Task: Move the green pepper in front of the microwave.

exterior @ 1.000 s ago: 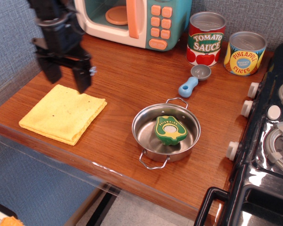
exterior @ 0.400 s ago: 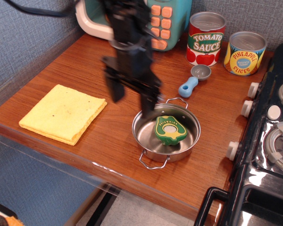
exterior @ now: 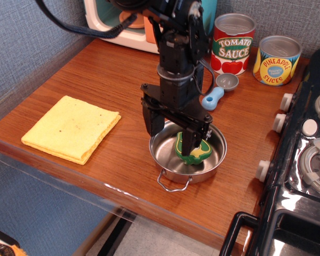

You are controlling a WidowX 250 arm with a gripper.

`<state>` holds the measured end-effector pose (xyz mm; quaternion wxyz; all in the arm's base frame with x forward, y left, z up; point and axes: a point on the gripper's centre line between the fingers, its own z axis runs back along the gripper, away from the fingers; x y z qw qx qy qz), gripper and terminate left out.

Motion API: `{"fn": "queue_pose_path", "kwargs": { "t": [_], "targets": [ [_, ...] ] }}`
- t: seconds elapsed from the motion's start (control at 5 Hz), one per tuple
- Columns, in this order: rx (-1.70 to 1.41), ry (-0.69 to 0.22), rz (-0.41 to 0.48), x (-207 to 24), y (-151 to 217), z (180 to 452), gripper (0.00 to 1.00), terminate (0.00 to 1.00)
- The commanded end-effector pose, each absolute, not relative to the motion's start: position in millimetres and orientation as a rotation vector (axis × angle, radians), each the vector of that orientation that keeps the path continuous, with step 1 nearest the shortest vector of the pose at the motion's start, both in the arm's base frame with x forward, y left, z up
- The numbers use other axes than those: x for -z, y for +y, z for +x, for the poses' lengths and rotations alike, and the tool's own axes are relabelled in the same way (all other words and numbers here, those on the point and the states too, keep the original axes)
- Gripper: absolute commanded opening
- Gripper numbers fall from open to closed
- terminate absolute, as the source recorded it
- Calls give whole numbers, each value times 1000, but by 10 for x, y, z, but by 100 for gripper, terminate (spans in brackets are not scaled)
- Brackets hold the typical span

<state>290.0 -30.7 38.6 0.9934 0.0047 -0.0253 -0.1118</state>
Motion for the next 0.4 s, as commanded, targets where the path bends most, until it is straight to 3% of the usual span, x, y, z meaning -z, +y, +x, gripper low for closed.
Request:
{"fn": "queue_pose_path", "kwargs": {
  "t": [0.0, 0.2],
  "targets": [
    [234, -91, 15, -403, -460, 3002, 100, 0],
    [239, -86, 20, -338, -562, 3018, 100, 0]
  ]
}}
